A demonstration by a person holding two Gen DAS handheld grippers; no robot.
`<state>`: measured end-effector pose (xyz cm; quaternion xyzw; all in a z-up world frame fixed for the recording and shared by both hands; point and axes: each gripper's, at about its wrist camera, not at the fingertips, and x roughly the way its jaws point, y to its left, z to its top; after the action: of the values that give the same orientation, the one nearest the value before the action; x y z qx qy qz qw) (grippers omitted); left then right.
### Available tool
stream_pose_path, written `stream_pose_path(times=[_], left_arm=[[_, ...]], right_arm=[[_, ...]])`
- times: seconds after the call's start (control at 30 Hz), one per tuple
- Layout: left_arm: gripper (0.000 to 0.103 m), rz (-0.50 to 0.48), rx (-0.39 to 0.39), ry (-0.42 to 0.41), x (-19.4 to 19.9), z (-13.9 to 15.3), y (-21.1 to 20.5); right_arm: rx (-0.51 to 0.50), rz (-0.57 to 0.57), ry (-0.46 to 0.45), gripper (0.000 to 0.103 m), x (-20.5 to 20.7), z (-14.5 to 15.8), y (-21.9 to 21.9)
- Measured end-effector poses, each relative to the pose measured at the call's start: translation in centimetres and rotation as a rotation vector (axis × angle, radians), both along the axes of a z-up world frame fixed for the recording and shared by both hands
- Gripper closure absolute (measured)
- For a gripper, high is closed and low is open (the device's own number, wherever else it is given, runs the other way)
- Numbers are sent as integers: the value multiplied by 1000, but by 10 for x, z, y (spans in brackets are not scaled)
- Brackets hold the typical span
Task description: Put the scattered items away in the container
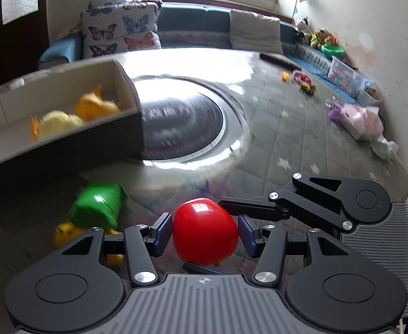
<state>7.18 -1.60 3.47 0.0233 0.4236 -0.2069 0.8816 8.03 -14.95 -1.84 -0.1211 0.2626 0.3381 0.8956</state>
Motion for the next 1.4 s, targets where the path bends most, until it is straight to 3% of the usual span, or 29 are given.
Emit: stream_pose_path(times=[0.33,0.6,0.93,1.4], left_arm=[[48,57,13,-108,41,38,24],[48,92,32,-145,92,53,42],[47,103,28,-93,144,34,55],[47,98,35,-59,155,19,56]], right_arm=[[-13,45,-114,48,56,32,31],[-11,61,-144,48,115,44,55],[-12,63,-86,49,169,26,70],[-3,66,-22,49,184,13,65]])
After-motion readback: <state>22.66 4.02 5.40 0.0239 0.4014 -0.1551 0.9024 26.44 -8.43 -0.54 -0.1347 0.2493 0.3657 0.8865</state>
